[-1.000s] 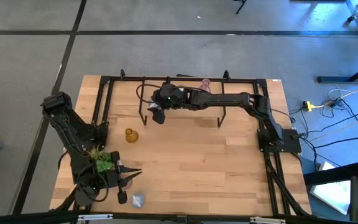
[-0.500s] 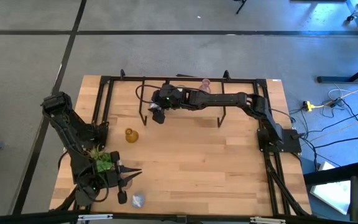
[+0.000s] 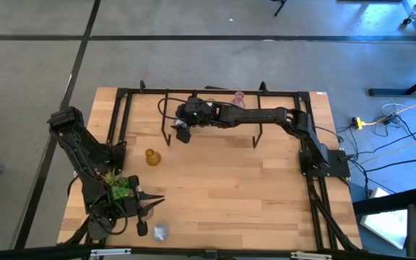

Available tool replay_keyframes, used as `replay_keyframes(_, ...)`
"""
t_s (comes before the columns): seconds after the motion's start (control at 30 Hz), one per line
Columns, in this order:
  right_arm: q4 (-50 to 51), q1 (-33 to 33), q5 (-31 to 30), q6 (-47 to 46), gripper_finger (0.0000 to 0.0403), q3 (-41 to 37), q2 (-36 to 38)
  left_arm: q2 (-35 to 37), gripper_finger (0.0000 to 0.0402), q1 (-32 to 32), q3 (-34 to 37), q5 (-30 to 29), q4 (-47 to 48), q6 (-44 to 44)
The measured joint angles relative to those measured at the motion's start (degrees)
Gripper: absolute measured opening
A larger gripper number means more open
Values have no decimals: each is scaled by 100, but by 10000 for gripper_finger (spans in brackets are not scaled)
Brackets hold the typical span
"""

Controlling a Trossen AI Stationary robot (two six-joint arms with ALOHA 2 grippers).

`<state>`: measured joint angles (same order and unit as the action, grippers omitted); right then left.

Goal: Pick & Place candle stick holders
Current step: Put the top blue scented candle on the shelf, then put the pink glass candle holder on the shelf

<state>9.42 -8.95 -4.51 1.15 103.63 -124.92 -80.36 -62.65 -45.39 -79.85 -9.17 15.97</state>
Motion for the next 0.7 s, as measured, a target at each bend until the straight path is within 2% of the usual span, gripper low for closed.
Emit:
replay_keyframes(0.33,-436,4,-36,123,320,0,0,0,31,0,0,2,1,-2)
replay_keyframes(0.57,-910,4,-930,419,321,0,0,0,31,1,0,2,0,-2)
replay_keyframes(0.7,-1062,15,-1076,426,321,0,2,0,31,2,0,2,16,-2)
